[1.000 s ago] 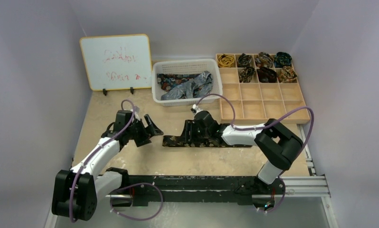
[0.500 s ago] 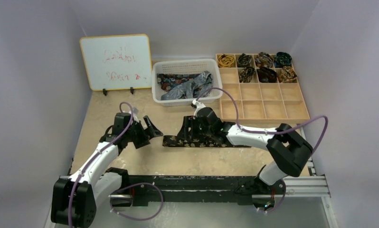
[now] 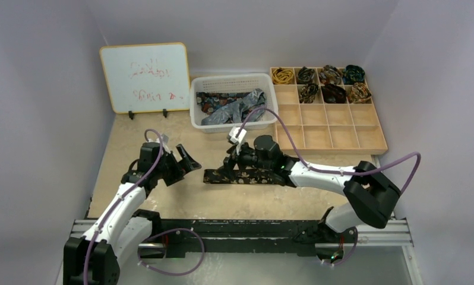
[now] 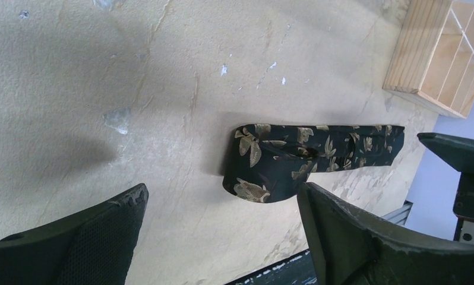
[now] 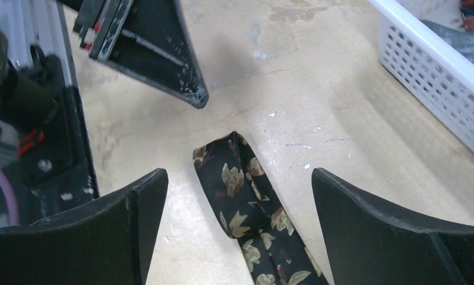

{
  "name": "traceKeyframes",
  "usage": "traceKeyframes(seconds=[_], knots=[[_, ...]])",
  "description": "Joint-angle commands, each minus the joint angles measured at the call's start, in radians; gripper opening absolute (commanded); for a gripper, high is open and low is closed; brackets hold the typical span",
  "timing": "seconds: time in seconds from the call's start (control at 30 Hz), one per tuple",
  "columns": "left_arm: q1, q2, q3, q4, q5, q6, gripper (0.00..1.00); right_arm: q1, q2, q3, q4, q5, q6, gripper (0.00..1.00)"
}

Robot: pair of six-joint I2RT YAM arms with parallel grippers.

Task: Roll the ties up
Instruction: Roll the tie at the center of the board.

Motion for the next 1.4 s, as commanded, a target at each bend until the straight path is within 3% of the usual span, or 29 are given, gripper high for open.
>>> traceKeyframes(seconds=[0.0, 0.13, 0.43, 0.67, 1.17, 1.37], knots=[[0.008, -0.013, -0.011, -0.006, -0.016, -0.013, 0.95, 0.041, 0.016, 0.001, 0.004, -0.091, -0.260, 0.93], [0.008, -0.013, -0.011, -0.007, -0.018, -0.014, 0.95, 0.096, 0.075, 0.056, -0.115, -0.112, -0.381, 0.93], [0.008, -0.012, -0.002, -0.011, -0.013, -0.008, 0.95, 0.112, 0.157, 0.108, -0.176, -0.042, -0.469, 0.93], [0.008, 0.015, 0.008, -0.010, -0.017, 0.003, 0.95, 0.112, 0.238, 0.186, -0.257, -0.072, -0.533, 0.93], [0.008, -0.004, 0.007, -0.015, -0.020, -0.003, 0.95, 0.076, 0.438, 0.329, -0.369, -0.137, -0.599, 0.76], [0.008, 0.007, 0.007, -0.010, -0.015, 0.001, 0.95, 0.065, 0.467, 0.348, -0.449, -0.167, -0.636, 0.61]])
